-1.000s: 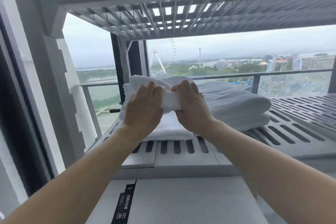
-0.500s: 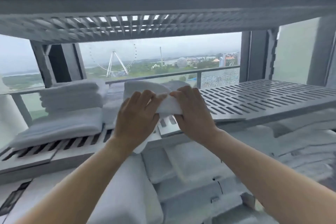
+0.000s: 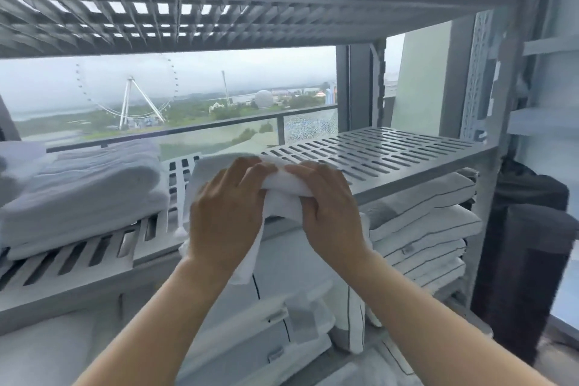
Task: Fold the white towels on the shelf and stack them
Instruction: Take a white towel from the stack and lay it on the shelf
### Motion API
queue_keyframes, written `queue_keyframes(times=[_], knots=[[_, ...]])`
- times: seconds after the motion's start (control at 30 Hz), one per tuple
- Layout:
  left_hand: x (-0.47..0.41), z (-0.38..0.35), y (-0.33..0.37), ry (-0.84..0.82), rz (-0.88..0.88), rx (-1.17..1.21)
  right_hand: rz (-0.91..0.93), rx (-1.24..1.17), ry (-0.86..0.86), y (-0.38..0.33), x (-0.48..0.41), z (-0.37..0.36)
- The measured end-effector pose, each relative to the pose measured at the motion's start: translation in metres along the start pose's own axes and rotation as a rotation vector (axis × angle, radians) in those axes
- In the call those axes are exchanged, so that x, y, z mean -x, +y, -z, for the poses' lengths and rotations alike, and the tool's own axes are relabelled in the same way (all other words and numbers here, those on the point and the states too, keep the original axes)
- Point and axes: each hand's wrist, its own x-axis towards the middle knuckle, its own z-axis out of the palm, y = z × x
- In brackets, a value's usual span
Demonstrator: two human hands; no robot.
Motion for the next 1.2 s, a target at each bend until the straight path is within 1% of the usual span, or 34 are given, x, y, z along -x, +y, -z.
queue_keyframes(times=[0.1,0.17,0.23,0.47,0.57,0.8,0.97,1.03,1.1,1.13,1.17,1.2], knots=[[-0.006,-0.029,0.018,0.119,0.033,0.091,-0.069,-0.037,0.116,0.024,0.004,0.002],[-0.017,-0.057,0.026,0.151,0.029,0.147,-0.088,-0.010,0.162,0.048,0.000,0.004],[-0.033,-0.085,0.030,0.154,0.012,0.180,-0.093,0.034,0.198,0.075,-0.009,0.008],[-0.084,-0.171,0.043,0.138,-0.047,0.269,-0.121,0.109,0.230,0.163,-0.033,0.009],[-0.101,-0.202,0.052,0.139,-0.073,0.268,-0.113,0.108,0.238,0.201,-0.039,0.011],[-0.144,-0.277,0.086,0.168,-0.114,0.246,-0.052,0.021,0.269,0.294,-0.059,0.027],[-0.193,-0.336,0.124,0.242,-0.182,0.123,0.023,-0.057,0.286,0.378,-0.088,0.050],[-0.213,-0.361,0.131,0.248,-0.239,0.080,0.081,-0.061,0.261,0.413,-0.102,0.057],[-0.231,-0.387,0.128,0.167,-0.289,0.024,0.136,-0.047,0.175,0.450,-0.114,0.060],[-0.238,-0.401,0.124,0.088,-0.304,-0.021,0.136,-0.046,0.096,0.470,-0.118,0.059],[-0.242,-0.415,0.119,-0.016,-0.315,-0.067,0.112,-0.051,-0.023,0.490,-0.122,0.058],[-0.243,-0.429,0.115,-0.129,-0.315,-0.105,0.065,-0.053,-0.181,0.508,-0.125,0.056]])
